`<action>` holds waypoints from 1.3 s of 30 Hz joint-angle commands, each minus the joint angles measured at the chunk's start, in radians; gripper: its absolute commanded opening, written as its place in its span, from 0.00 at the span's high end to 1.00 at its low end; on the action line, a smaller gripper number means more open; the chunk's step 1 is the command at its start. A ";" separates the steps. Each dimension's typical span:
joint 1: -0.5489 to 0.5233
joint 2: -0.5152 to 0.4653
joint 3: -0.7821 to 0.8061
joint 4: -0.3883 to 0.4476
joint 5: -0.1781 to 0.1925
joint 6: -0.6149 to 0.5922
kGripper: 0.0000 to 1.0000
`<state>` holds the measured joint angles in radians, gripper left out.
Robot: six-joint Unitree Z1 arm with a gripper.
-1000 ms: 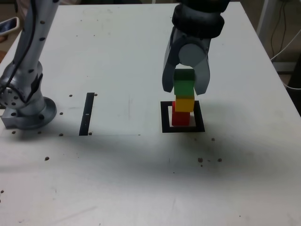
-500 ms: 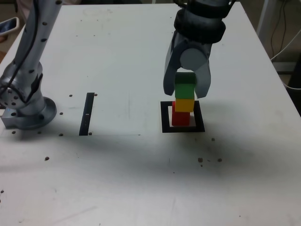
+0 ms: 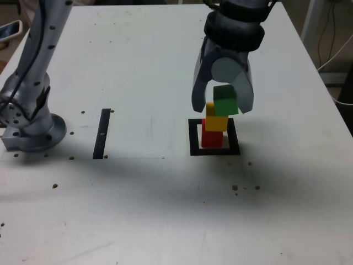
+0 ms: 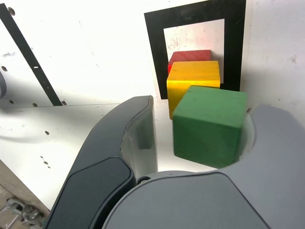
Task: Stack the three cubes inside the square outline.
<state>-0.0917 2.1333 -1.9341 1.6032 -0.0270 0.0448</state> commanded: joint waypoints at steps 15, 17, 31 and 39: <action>0.007 -0.023 0.015 0.009 0.017 0.001 0.00; 0.007 -0.037 0.013 0.009 0.029 0.001 0.00; 0.007 -0.100 0.017 0.013 0.060 0.000 0.00; 0.007 -0.152 0.053 0.013 0.071 -0.006 0.00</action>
<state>-0.0868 1.9930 -1.8880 1.6041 0.0427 0.0414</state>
